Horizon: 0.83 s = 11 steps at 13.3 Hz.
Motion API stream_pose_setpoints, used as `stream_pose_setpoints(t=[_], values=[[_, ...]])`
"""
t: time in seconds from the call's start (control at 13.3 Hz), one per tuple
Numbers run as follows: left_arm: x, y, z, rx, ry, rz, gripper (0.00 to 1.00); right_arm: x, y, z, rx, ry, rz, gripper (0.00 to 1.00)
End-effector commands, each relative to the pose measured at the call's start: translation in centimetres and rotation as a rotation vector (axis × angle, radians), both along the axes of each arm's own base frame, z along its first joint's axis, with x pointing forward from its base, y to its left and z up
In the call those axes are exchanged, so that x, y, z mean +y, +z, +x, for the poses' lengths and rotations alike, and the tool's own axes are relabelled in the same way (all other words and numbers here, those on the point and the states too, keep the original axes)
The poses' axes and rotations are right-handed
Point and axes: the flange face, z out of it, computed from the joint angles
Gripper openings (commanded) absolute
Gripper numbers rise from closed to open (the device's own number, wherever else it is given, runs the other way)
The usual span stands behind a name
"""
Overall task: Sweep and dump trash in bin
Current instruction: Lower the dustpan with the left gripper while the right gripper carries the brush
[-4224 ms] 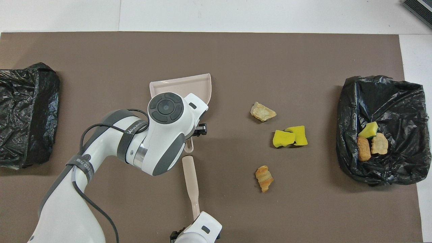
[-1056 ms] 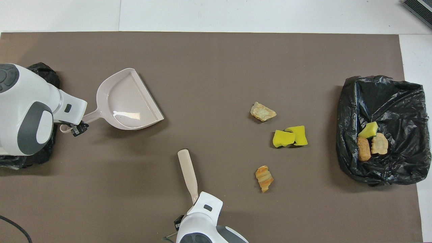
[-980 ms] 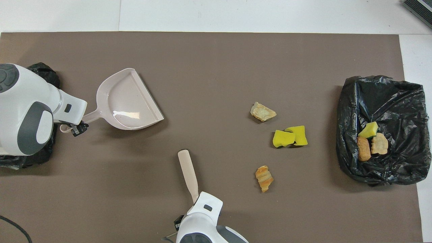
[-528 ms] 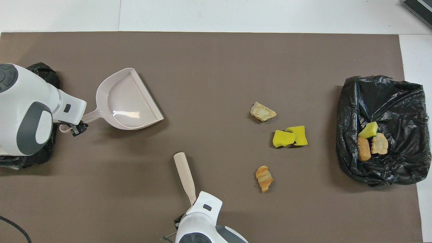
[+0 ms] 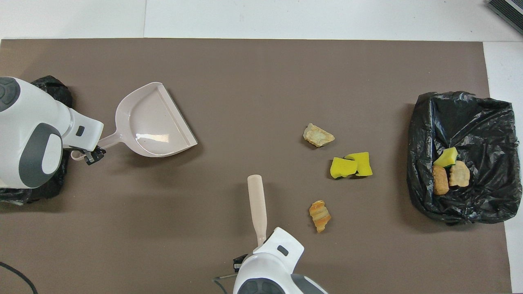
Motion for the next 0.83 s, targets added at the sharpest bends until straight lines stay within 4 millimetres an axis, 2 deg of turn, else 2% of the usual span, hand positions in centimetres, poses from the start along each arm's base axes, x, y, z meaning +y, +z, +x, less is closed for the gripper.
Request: stream_pose_setpoints(t=[0.0, 0.15, 0.23, 0.38, 0.45, 0.53, 0.68, 0.75], values=[[0.0, 0.7, -0.5, -0.041, -0.046, 0.006, 0.00, -5.1, 1.5, -0.6, 0.035, -0.130, -0.058, 0.00], [-0.5, 0.7, -0.3, -0.052, -0.071, 0.005, 0.00, -7.3, 0.9, -0.6, 0.086, -0.340, -0.141, 0.00], [-0.4, 0.7, -0.4, -0.052, -0.082, 0.004, 0.00, -8.7, 0.2, -0.6, 0.111, -0.388, -0.178, 0.00], [-0.6, 0.7, -0.2, -0.052, -0.222, -0.001, 0.00, -11.4, -1.2, -1.1, 0.126, -0.451, -0.204, 0.00], [-0.3, 0.7, -0.2, -0.051, -0.248, -0.004, 0.00, -12.8, -1.7, -0.7, 0.140, -0.496, -0.208, 0.00], [-0.8, 0.7, -0.4, -0.049, -0.261, -0.004, 0.00, -13.4, -2.0, -0.6, 0.163, -0.527, -0.198, 0.00], [-1.4, 0.5, -0.6, -0.039, -0.285, -0.005, 0.00, -12.8, -4.1, -1.3, 0.167, -0.631, -0.202, 0.00], [-1.7, 0.4, -0.9, -0.036, -0.292, -0.004, 0.00, -11.9, -4.6, -1.3, 0.149, -0.662, -0.179, 0.00]])
